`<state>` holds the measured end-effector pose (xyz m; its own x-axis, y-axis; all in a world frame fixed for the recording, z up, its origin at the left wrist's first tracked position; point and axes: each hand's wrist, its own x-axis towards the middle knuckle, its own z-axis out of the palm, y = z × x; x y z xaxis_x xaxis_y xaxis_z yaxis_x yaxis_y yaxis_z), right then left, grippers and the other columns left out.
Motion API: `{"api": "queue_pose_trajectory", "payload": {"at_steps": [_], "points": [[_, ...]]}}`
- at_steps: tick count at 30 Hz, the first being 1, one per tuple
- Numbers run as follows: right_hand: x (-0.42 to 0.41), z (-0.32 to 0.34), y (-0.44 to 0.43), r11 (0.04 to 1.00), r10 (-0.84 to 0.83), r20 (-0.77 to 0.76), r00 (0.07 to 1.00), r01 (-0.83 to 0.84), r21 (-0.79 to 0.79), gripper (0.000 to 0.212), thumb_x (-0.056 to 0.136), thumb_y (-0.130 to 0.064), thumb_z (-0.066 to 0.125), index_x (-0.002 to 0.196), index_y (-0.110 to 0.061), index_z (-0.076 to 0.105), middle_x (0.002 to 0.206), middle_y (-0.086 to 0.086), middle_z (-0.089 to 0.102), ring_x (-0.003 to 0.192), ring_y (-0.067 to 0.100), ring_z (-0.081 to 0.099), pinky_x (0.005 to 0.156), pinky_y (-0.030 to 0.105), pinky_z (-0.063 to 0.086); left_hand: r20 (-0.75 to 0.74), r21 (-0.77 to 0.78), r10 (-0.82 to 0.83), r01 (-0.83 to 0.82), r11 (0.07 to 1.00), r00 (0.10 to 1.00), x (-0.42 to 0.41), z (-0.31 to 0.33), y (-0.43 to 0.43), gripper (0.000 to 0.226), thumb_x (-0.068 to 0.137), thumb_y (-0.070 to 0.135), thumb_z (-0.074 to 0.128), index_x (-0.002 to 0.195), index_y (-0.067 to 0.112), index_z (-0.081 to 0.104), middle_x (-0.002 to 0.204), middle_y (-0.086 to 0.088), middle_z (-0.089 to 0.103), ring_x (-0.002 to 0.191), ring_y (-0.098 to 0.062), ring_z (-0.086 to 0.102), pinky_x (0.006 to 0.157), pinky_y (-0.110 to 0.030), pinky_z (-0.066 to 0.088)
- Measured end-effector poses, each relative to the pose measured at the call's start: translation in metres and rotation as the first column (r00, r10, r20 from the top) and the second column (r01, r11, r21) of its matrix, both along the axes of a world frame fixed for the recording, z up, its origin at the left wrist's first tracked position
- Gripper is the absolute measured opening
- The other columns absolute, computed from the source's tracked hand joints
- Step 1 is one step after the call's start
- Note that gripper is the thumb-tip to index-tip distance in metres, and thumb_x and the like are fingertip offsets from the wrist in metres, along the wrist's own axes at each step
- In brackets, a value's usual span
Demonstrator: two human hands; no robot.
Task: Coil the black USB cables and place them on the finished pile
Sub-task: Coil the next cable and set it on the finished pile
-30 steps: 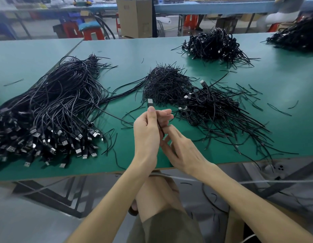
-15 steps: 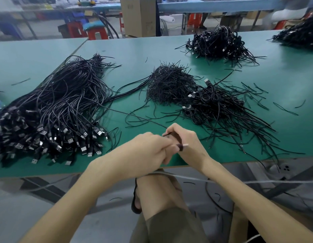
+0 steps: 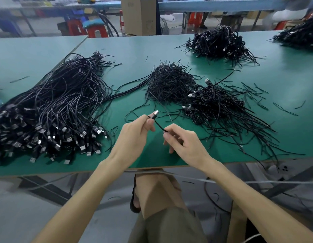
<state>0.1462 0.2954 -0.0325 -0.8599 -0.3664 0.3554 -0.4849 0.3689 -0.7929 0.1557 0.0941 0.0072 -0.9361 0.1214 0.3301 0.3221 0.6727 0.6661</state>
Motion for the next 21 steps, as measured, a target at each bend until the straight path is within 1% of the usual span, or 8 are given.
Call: {"api": "queue_pose_trajectory", "payload": {"at_steps": [2, 5, 9, 12, 14, 16, 18, 21], "points": [[0.001, 0.001, 0.0, 0.999, 0.026, -0.014, 1.0, -0.025, 0.034, 0.011, 0.105, -0.032, 0.05, 0.103, -0.024, 0.057, 0.082, -0.006, 0.068, 0.063, 0.019, 0.066, 0.063, 0.031, 0.053, 0.057, 0.29, -0.018, 0.001, 0.957, 0.998, -0.001, -0.002, 0.015, 0.039, 0.11, 0.035, 0.039, 0.091, 0.017, 0.068, 0.1, 0.014, 0.073, 0.08, 0.006, 0.066, 0.075, -0.02, 0.052], [0.003, -0.001, -0.002, 0.995, 0.047, -0.045, 0.998, -0.042, 0.095, 0.01, 0.104, -0.03, 0.048, 0.103, -0.023, 0.056, 0.08, -0.012, 0.067, 0.066, 0.017, 0.062, 0.066, 0.043, 0.053, 0.22, 0.731, -0.072, -0.116, 0.672, 0.973, -0.001, -0.006, 0.042, 0.042, 0.111, 0.026, 0.04, 0.103, 0.002, 0.073, 0.117, -0.004, 0.075, 0.116, -0.014, 0.069, 0.102, -0.033, 0.052], [0.002, -0.005, -0.004, 0.995, 0.027, -0.064, 0.998, -0.02, 0.098, 0.01, 0.104, -0.019, 0.051, 0.111, -0.022, 0.057, 0.079, -0.011, 0.068, 0.063, 0.014, 0.064, 0.067, 0.041, 0.055, 0.297, 0.942, -0.265, -0.236, 0.238, 0.917, -0.009, 0.003, 0.052, 0.046, 0.112, 0.028, 0.034, 0.101, 0.0, 0.068, 0.104, -0.009, 0.076, 0.092, -0.02, 0.072, 0.086, -0.03, 0.055], [0.001, -0.006, -0.001, 0.991, -0.014, -0.066, 0.998, 0.023, 0.132, 0.005, 0.106, -0.021, 0.052, 0.105, -0.022, 0.057, 0.079, -0.01, 0.067, 0.062, 0.013, 0.065, 0.069, 0.039, 0.054, 0.254, 0.967, -0.379, -0.236, 0.092, 0.89, -0.012, 0.02, 0.036, 0.037, 0.111, 0.03, 0.037, 0.083, 0.014, 0.055, 0.066, 0.005, 0.056, 0.052, -0.009, 0.041, 0.052, -0.02, 0.039], [0.0, -0.005, -0.001, 0.992, -0.031, -0.049, 0.998, 0.037, 0.119, 0.009, 0.106, -0.028, 0.053, 0.099, -0.022, 0.057, 0.079, -0.01, 0.067, 0.062, 0.013, 0.066, 0.069, 0.037, 0.053, 0.23, 0.969, -0.444, -0.165, 0.182, 0.866, -0.011, 0.03, 0.021, 0.038, 0.109, 0.033, 0.039, 0.075, 0.02, 0.047, 0.058, 0.009, 0.036, 0.048, -0.008, 0.023, 0.047, -0.021, 0.022], [-0.001, -0.005, 0.0, 0.994, -0.057, -0.023, 0.998, 0.059, 0.094, 0.012, 0.104, -0.032, 0.055, 0.098, -0.023, 0.057, 0.079, -0.009, 0.066, 0.061, 0.012, 0.066, 0.067, 0.03, 0.053, 0.227, 0.856, -0.431, 0.032, 0.515, 0.873, -0.004, 0.036, 0.006, 0.043, 0.109, 0.035, 0.04, 0.069, 0.019, 0.045, 0.057, 0.009, 0.032, 0.05, -0.01, 0.022, 0.05, -0.023, 0.019], [-0.002, -0.006, 0.0, 0.992, -0.081, -0.023, 0.996, 0.082, 0.091, 0.013, 0.103, -0.034, 0.058, 0.098, -0.022, 0.057, 0.08, -0.01, 0.065, 0.059, 0.01, 0.066, 0.062, 0.02, 0.049, 0.185, 0.395, -0.348, 0.255, 0.883, 0.919, 0.006, 0.036, -0.005, 0.045, 0.107, 0.037, 0.041, 0.065, 0.02, 0.047, 0.054, 0.011, 0.039, 0.05, -0.011, 0.03, 0.051, -0.022, 0.026], [-0.002, -0.008, 0.001, 0.991, -0.098, -0.04, 0.994, 0.101, 0.084, 0.011, 0.102, -0.031, 0.059, 0.1, -0.022, 0.056, 0.087, -0.009, 0.064, 0.059, 0.01, 0.067, 0.061, 0.016, 0.047, 0.113, -0.322, -0.297, 0.318, 0.892, 0.948, 0.02, 0.026, -0.013, 0.043, 0.108, 0.043, 0.031, 0.07, 0.031, 0.048, 0.052, 0.01, 0.049, 0.048, -0.009, 0.043, 0.053, -0.025, 0.033]]}}
